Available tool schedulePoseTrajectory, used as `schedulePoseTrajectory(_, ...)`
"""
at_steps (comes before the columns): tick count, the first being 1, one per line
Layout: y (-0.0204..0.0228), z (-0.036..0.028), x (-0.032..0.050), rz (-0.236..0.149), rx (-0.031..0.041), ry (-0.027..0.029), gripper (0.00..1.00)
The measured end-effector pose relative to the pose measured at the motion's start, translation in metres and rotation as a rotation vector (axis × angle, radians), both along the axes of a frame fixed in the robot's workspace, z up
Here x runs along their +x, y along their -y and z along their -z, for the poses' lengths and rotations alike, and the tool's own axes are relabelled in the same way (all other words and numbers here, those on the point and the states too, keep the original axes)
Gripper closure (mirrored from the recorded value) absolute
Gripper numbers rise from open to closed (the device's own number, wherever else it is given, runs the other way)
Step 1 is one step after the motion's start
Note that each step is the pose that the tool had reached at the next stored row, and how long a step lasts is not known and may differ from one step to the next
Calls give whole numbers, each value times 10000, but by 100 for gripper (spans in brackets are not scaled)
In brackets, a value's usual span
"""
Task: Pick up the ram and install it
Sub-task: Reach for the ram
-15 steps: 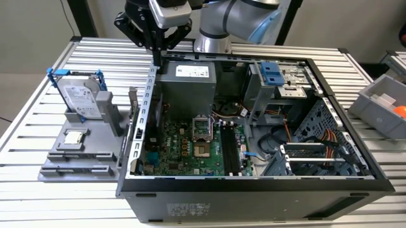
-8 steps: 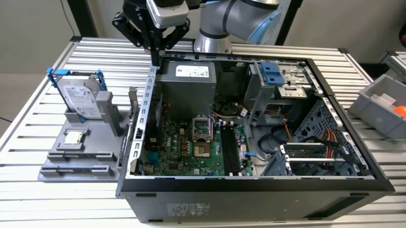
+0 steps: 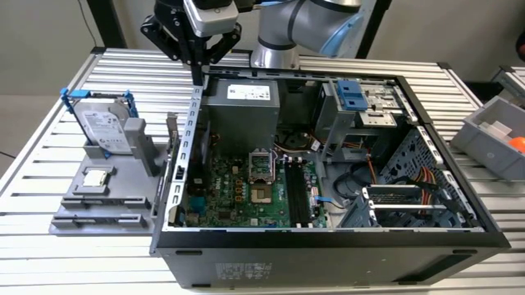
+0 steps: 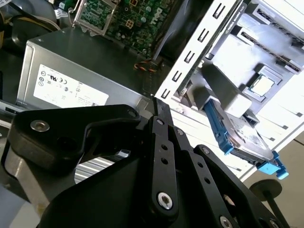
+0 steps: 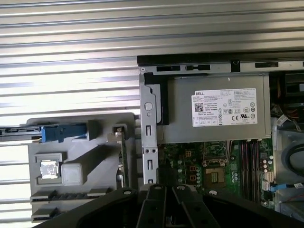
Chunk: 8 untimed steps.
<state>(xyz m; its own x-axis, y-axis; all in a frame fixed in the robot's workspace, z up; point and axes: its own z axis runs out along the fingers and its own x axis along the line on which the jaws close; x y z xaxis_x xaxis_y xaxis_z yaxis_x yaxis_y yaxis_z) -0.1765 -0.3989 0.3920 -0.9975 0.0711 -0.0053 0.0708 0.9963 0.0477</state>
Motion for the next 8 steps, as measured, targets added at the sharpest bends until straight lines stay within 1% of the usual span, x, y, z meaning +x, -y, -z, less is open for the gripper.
schedulePoseTrajectory(3,0,1,-24,0,2,1,100)
schedulePoseTrajectory(8,0,1,-39,0,1,0,100)
